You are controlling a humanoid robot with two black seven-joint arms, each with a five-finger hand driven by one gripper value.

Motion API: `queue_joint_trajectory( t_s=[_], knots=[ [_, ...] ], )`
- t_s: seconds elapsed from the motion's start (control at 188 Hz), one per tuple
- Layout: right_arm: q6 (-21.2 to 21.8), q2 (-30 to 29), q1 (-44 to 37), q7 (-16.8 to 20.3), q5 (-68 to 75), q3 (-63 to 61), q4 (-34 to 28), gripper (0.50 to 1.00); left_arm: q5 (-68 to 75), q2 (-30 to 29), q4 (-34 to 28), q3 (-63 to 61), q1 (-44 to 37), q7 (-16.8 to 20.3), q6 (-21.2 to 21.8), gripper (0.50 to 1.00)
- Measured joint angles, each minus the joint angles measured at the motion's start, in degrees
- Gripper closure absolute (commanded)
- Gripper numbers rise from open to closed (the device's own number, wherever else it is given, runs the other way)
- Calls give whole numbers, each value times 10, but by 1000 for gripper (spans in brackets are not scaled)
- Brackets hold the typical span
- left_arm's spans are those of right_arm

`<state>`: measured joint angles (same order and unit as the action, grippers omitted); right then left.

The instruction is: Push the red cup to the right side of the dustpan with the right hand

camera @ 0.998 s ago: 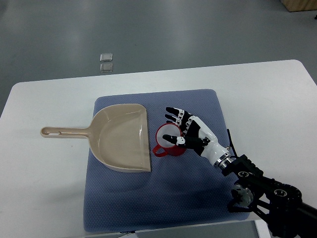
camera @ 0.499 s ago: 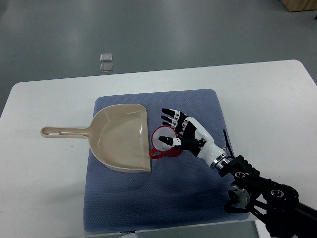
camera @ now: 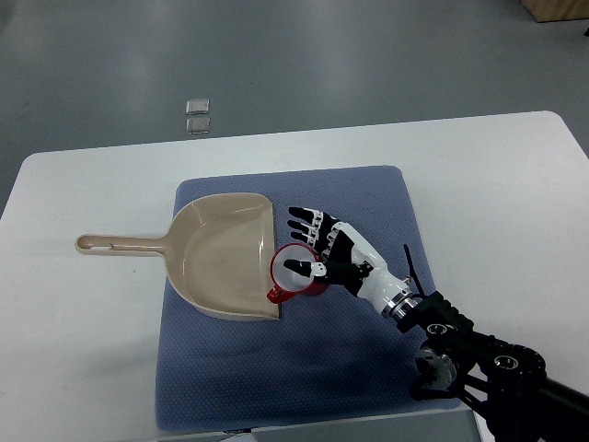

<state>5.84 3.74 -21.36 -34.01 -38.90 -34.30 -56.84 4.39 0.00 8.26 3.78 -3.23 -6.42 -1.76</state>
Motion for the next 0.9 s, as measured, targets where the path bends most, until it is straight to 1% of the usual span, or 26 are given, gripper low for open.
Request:
queue_joint_trajectory(
  t_s=[0.361, 0.679, 0.902],
  knots=[
    [0, 4, -1, -1, 0, -1, 12, 568, 0, 0, 0, 0, 0, 0, 0, 500],
    [-2, 5, -23, 0, 6, -2, 19, 568, 0, 0, 0, 0, 0, 0, 0, 500],
    [-3, 6, -35, 11, 10, -5, 19, 568, 0, 0, 0, 0, 0, 0, 0, 500]
  ],
)
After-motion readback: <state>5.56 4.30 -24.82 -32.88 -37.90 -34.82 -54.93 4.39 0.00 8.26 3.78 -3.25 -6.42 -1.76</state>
